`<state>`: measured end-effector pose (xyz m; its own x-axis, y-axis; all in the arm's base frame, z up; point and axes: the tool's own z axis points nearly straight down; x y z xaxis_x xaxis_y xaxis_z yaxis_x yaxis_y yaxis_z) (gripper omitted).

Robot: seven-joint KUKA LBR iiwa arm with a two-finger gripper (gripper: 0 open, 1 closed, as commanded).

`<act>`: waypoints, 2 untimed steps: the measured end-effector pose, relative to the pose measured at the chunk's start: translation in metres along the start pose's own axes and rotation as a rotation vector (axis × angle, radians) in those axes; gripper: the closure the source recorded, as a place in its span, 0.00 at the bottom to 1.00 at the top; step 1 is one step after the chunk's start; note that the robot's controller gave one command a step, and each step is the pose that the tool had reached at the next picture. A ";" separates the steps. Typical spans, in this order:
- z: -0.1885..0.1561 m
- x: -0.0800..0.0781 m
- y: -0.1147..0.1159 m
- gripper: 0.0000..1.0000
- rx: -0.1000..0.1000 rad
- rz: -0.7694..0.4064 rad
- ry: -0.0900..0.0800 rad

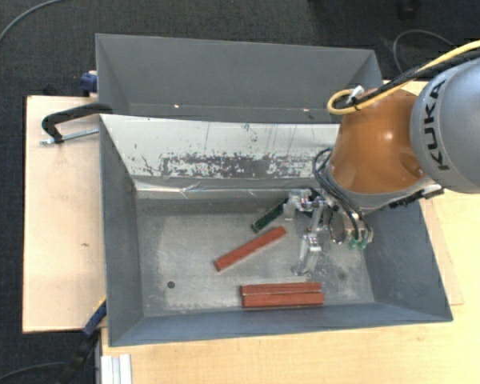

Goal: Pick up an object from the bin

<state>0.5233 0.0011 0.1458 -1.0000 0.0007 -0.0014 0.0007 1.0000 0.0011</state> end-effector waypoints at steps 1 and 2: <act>0.071 0.005 0.022 0.00 0.001 0.391 0.004; 0.069 0.004 0.022 1.00 0.000 0.390 0.000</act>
Offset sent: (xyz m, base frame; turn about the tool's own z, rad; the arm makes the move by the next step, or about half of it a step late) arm -0.0050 0.0211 -0.0702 0.3920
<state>0.5193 0.0230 0.0770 -0.9246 0.3809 -0.0012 0.3809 0.9246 0.0017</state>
